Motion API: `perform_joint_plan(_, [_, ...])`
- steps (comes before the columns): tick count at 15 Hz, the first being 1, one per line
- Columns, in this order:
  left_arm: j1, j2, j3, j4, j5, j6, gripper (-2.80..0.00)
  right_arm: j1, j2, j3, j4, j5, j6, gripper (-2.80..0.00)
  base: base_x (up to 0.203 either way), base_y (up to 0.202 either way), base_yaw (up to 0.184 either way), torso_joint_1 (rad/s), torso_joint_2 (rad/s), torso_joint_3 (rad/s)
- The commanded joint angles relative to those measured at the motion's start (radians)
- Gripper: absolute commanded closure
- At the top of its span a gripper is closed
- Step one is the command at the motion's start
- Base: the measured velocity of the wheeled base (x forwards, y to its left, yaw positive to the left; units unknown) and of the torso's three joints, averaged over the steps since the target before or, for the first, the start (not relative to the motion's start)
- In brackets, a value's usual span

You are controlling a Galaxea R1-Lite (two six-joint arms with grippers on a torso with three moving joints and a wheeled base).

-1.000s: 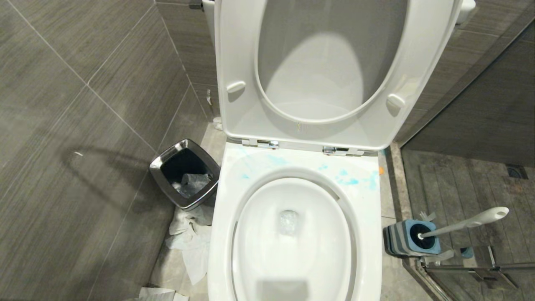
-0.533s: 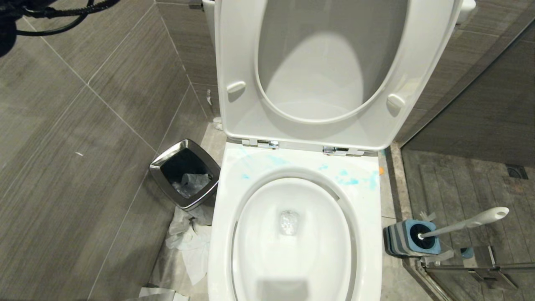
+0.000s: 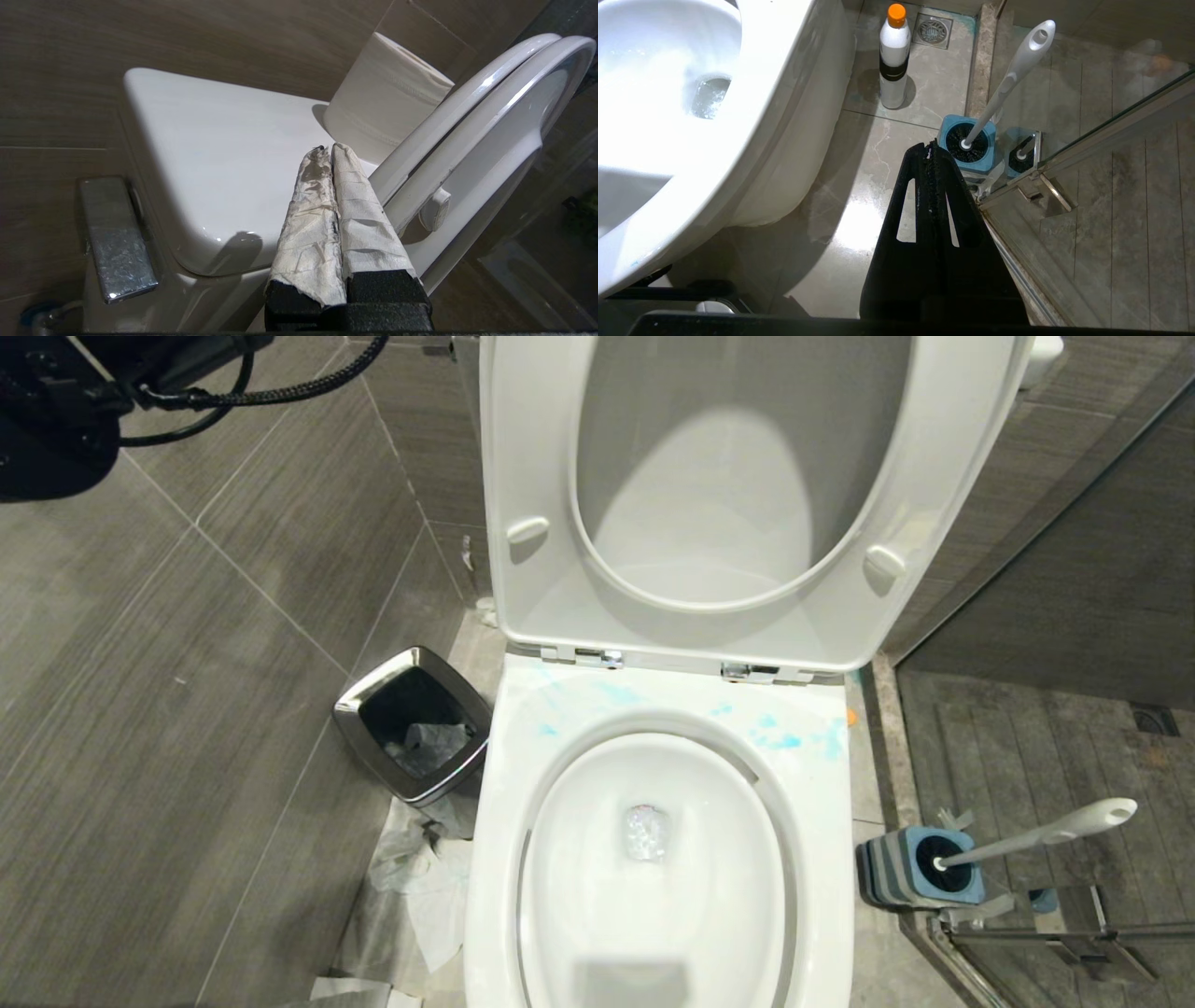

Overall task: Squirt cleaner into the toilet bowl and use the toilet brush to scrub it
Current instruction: Close the toilet lid

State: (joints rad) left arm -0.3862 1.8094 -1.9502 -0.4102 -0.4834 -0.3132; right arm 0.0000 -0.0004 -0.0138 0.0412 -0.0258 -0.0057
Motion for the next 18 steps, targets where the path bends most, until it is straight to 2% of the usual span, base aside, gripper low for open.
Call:
perform_joint_plan(1, [-0.013, 0.007, 0.002, 0.022, 0.008, 0.014, 0.0, 0.0, 0.0, 0.0, 0.0, 0.001, 0.0, 0.0, 0.0, 0.0, 0.0, 0.0, 0.0, 0.0])
perform_joint_plan(3, [-0.026, 0.01, 0.004, 0.057, 0.01, 0.056, 0.0, 0.0, 0.0, 0.0, 0.0, 0.001, 0.0, 0.0, 0.0, 0.0, 0.0, 0.0, 0.0, 0.0])
perform_joint_plan(12, [-0.039, 0.059, 0.007, 0.064, 0.004, 0.049, 0.0, 0.0, 0.0, 0.0, 0.0, 0.0, 0.0, 0.0, 0.0, 0.0, 0.0, 0.0, 0.0, 0.0])
perform_joint_plan(14, [-0.039, 0.054, 0.008, 0.078, -0.068, 0.024, 0.0, 0.0, 0.0, 0.0, 0.0, 0.001, 0.0, 0.0, 0.0, 0.0, 0.0, 0.0, 0.0, 0.0])
perform_joint_plan(18, [-0.03, 0.03, 0.008, 0.123, -0.238, -0.124, 0.0, 0.0, 0.0, 0.0, 0.0, 0.0, 0.0, 0.0, 0.0, 0.0, 0.0, 0.0, 0.0, 0.0])
